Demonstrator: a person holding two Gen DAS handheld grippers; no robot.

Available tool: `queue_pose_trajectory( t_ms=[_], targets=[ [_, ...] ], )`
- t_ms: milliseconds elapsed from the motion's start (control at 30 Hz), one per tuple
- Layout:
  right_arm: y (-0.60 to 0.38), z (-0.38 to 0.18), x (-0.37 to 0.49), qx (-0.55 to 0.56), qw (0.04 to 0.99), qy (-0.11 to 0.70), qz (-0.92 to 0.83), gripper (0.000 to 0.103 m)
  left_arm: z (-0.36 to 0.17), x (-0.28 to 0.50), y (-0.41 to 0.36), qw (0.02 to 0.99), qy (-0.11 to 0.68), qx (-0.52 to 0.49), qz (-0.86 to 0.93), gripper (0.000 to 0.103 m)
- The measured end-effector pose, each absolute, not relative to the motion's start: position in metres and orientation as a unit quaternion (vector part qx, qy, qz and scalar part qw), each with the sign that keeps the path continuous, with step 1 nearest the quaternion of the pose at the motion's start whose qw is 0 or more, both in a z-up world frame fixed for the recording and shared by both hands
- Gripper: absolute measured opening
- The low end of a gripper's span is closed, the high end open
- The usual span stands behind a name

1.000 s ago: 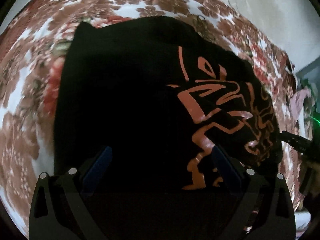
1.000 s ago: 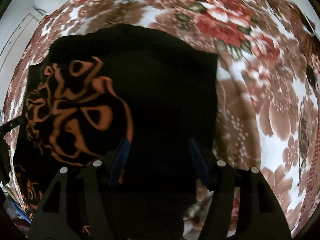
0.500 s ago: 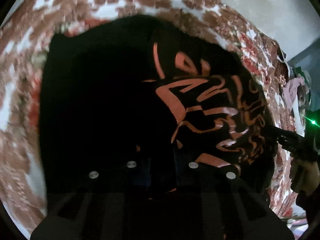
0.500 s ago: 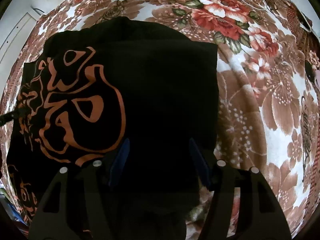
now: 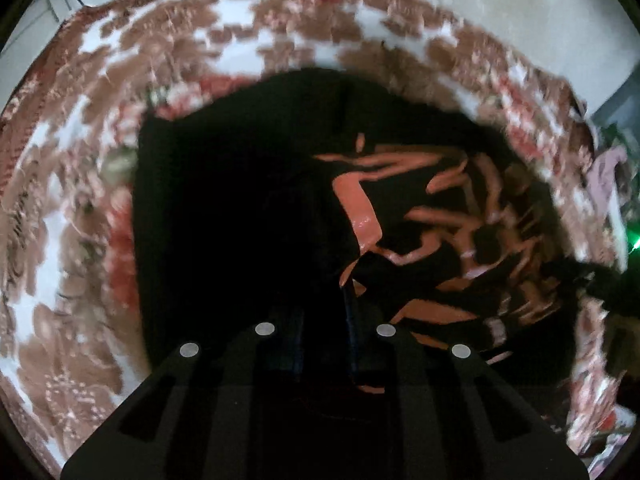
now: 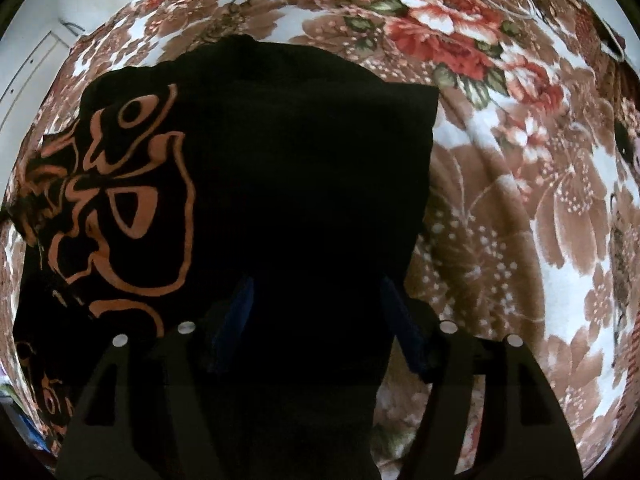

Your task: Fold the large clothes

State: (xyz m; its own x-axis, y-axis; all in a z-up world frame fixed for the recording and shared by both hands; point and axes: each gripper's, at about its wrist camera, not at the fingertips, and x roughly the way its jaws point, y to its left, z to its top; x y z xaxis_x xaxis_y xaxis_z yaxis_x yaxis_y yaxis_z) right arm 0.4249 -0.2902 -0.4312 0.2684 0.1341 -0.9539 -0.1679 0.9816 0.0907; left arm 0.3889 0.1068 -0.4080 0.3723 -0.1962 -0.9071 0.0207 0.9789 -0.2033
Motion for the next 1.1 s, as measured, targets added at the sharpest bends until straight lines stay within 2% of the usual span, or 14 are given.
queue_pose_trajectory(
  t_ms=[100, 133, 167, 300, 333, 400, 500, 700, 800, 1100],
  targets=[
    [-0.290, -0.429, 0.423, -0.019, 0.799, 0.595, 0.089, 0.069, -0.428, 0.387, 0.101, 0.816, 0.571, -0.066, -0.059, 0.031],
    [-0.290, -0.425, 0.422, -0.017, 0.801, 0.592, 0.087, 0.069, -0.426, 0.386, 0.100, 0.819, 0.568, -0.060, -0.054, 0.040],
    [-0.289, -0.420, 0.421, -0.014, 0.804, 0.589, 0.087, 0.069, -0.421, 0.384, 0.100, 0.822, 0.566, -0.049, -0.040, 0.058],
    [-0.278, -0.389, 0.420, 0.000, 0.821, 0.562, 0.101, 0.070, -0.385, 0.375, 0.103, 0.846, 0.533, -0.010, -0.007, 0.071],
    [-0.273, -0.383, 0.420, 0.001, 0.824, 0.556, 0.105, 0.073, -0.373, 0.374, 0.101, 0.855, 0.519, -0.001, -0.002, 0.074],
    [-0.261, -0.376, 0.423, 0.000, 0.831, 0.544, 0.115, 0.077, -0.355, 0.374, 0.094, 0.865, 0.502, -0.004, -0.014, 0.074],
    [-0.237, -0.382, 0.428, -0.015, 0.830, 0.543, 0.127, 0.077, -0.347, 0.379, 0.068, 0.870, 0.490, -0.014, -0.055, 0.075],
    [-0.207, -0.418, 0.429, -0.041, 0.814, 0.563, 0.138, 0.077, -0.400, 0.390, 0.020, 0.848, 0.523, 0.014, -0.085, 0.077],
    [-0.210, -0.427, 0.423, -0.057, 0.815, 0.561, 0.131, 0.082, -0.422, 0.394, 0.027, 0.841, 0.536, 0.015, -0.074, 0.085],
    [-0.256, -0.426, 0.407, -0.036, 0.811, 0.573, 0.113, 0.084, -0.412, 0.380, 0.038, 0.836, 0.541, 0.044, -0.082, 0.082]
  ],
)
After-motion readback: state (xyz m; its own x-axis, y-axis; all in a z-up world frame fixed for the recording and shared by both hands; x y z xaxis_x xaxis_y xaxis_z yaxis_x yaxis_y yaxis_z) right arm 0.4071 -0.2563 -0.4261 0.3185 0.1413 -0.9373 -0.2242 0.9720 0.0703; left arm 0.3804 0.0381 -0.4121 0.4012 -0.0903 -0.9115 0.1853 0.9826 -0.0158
